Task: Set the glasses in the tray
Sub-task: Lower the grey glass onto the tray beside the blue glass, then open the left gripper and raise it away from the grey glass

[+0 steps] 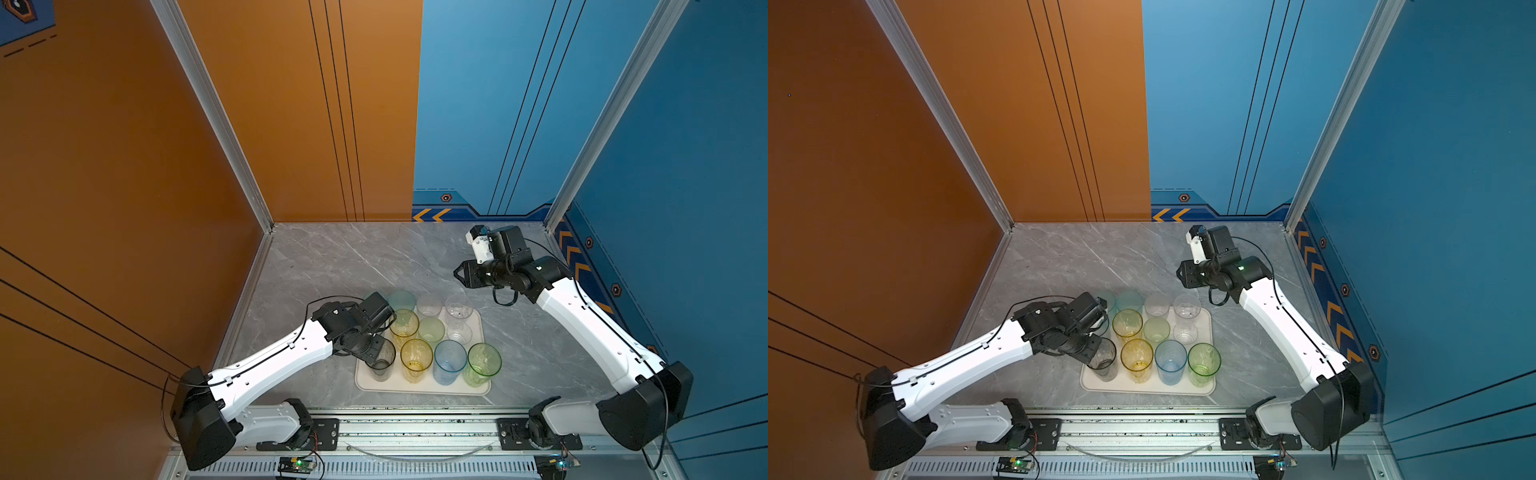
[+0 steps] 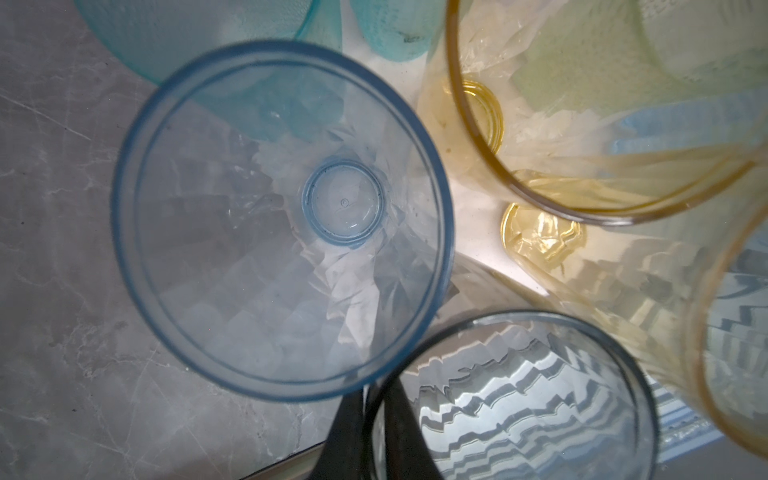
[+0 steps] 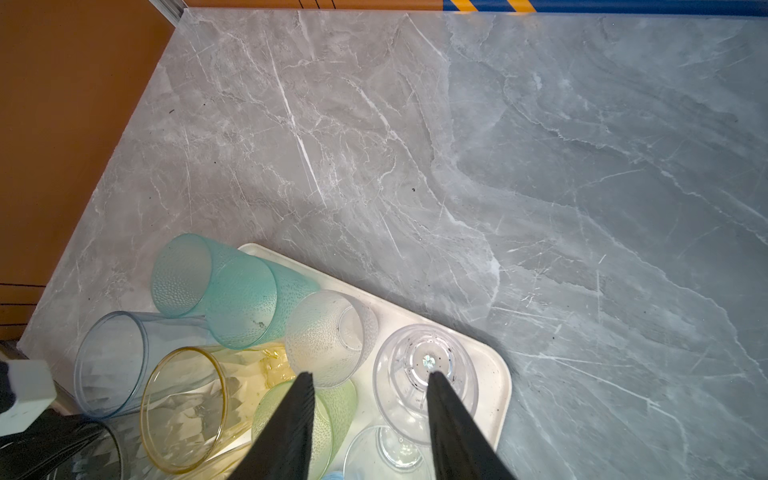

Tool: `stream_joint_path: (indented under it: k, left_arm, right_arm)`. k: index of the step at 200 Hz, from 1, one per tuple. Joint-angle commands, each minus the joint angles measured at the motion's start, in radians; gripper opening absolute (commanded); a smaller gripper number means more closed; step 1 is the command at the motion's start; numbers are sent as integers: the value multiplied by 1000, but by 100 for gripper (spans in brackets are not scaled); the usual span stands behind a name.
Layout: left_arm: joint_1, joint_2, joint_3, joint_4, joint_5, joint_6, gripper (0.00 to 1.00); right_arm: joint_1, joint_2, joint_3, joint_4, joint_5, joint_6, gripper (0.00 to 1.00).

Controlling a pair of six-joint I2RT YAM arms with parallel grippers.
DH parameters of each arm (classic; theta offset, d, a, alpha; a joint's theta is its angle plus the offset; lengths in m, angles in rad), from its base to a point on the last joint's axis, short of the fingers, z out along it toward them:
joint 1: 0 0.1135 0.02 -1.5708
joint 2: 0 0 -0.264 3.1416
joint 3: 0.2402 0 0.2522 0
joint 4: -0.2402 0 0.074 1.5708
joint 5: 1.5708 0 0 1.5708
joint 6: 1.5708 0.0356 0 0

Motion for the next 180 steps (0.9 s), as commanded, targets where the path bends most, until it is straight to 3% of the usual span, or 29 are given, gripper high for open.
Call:
stream_joint_path:
  k: [1, 119, 180]
  left_arm:
    - [6, -31, 11, -32, 22, 2, 14]
    - [10, -108, 46, -54, 24, -4, 15]
    - [33, -111, 87, -12, -49, 26, 15]
  right_arm:
    - [-8, 14, -5, -23, -9, -11, 44]
    - [-9, 11, -7, -22, -12, -13, 44]
    - [-14, 12, -14, -22, -7, -15, 47]
